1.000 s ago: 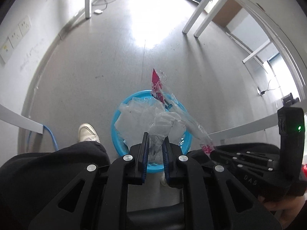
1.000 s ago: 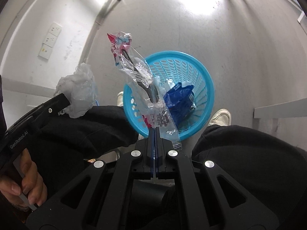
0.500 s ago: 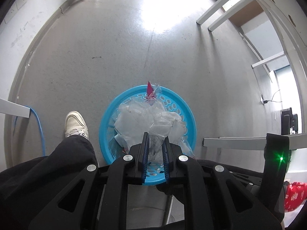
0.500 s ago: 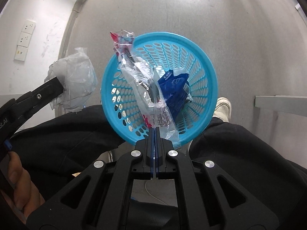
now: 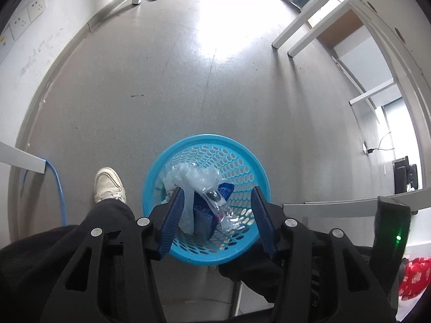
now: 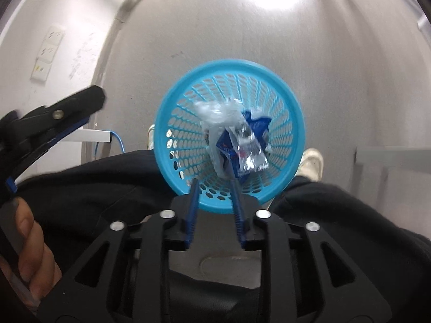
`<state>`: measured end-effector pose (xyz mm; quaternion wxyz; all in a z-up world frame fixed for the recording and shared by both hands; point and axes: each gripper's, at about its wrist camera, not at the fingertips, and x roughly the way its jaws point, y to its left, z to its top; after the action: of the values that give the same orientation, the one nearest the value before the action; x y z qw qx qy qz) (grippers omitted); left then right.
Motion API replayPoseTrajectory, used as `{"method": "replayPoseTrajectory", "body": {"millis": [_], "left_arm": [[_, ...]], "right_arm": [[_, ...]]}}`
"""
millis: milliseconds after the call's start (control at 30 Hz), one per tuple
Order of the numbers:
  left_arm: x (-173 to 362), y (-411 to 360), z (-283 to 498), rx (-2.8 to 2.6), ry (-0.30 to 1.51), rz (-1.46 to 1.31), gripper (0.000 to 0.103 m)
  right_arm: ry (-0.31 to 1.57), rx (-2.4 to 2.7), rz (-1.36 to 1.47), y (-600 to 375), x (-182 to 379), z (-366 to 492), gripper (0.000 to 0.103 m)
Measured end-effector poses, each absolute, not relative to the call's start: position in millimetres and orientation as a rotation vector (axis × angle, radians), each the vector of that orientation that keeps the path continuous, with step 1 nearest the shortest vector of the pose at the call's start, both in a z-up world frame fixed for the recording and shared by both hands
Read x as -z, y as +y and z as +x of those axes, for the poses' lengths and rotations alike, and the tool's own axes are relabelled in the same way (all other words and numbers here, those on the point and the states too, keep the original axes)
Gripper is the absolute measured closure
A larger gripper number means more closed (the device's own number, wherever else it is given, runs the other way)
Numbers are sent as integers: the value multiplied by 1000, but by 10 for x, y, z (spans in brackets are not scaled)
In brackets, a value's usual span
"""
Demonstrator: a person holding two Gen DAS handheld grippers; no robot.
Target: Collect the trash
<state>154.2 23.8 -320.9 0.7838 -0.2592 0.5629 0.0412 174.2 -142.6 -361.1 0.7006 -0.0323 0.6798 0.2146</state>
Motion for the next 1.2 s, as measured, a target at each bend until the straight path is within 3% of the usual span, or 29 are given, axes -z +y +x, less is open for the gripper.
{"method": "replayPoseTrajectory", "body": {"millis": [267, 533, 700, 800, 1000, 1200], "left_arm": [[2868, 272, 1274, -76, 1214, -470, 47], [2505, 36, 955, -5, 1194, -301, 29], [2351, 33, 779, 17, 1174, -333, 13], [2341, 18, 812, 31, 1168, -336, 8], [2374, 1, 935, 18, 1201, -307, 6], [2470, 3, 1004, 17, 1250, -251, 6]], "right_arm": [[1366, -536, -89, -1608, 3081, 1366, 71], [1261, -534, -114, -1774, 2607, 1193, 53], [1250, -549, -119, -1833, 2495, 1147, 40], [1254, -551, -135, -1814, 2475, 1144, 32], [1260, -562, -154, -1775, 2469, 1190, 11], [1269, -581, -111, -1864, 2453, 1277, 9]]}}
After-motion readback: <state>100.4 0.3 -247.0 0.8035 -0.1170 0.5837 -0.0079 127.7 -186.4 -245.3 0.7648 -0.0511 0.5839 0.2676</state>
